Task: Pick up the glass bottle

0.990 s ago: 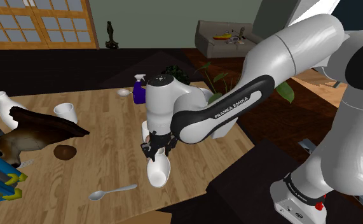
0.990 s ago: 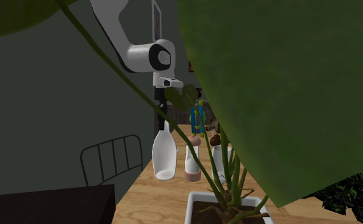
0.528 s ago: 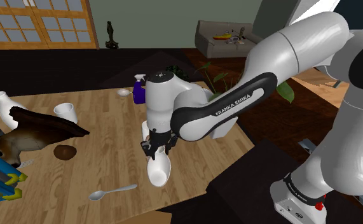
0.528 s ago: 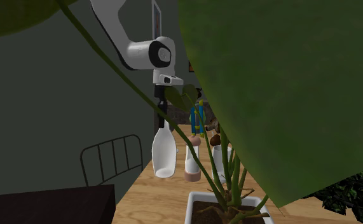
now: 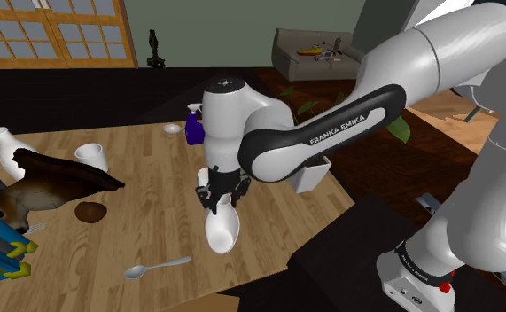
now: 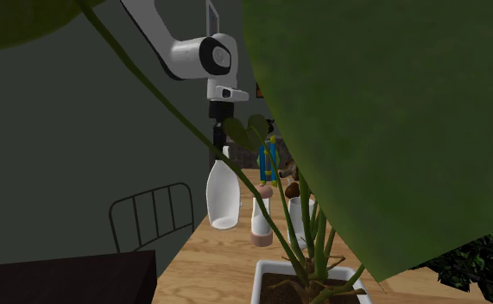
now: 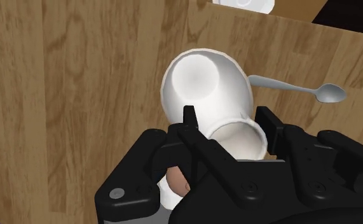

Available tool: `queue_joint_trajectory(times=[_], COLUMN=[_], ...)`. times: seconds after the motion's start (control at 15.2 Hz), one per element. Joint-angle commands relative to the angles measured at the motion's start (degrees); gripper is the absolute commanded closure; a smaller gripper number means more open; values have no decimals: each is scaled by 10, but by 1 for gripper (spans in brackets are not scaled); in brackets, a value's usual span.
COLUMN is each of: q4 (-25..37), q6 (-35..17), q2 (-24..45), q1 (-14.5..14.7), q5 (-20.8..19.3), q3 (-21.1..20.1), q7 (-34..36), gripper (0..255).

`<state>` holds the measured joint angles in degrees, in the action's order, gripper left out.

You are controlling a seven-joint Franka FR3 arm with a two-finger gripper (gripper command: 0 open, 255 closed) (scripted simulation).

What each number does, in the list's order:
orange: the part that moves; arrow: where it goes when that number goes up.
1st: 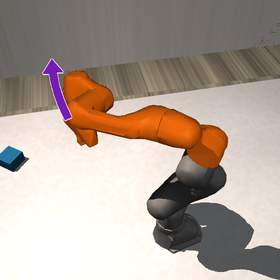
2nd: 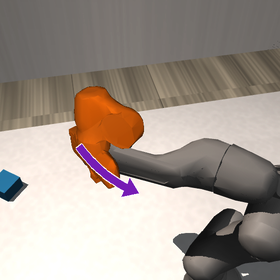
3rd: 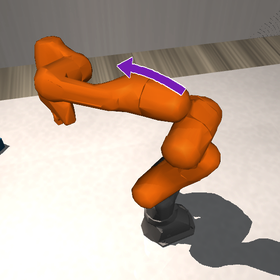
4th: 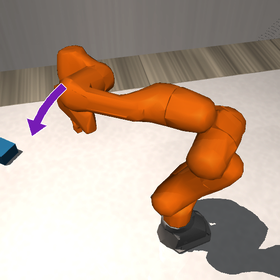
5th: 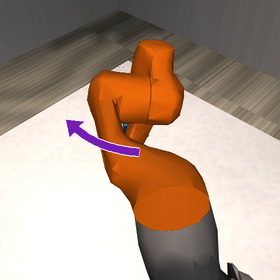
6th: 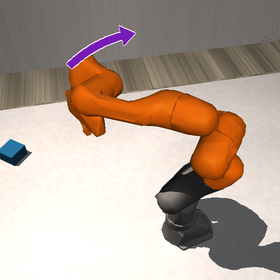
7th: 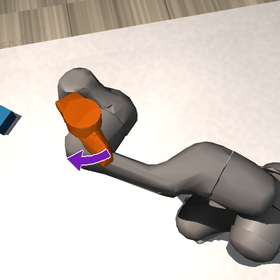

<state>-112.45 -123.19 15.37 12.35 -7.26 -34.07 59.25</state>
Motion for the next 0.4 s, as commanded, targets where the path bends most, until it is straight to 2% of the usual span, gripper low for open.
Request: queue_joint_trajectory(times=[0.0,0.33], q4=[8,19], q6=[14,35], q2=[-7,-19], q1=[-1,-4], q5=[5,14], q3=[-2,-5], q7=[-3,-8], gripper=[255,255])
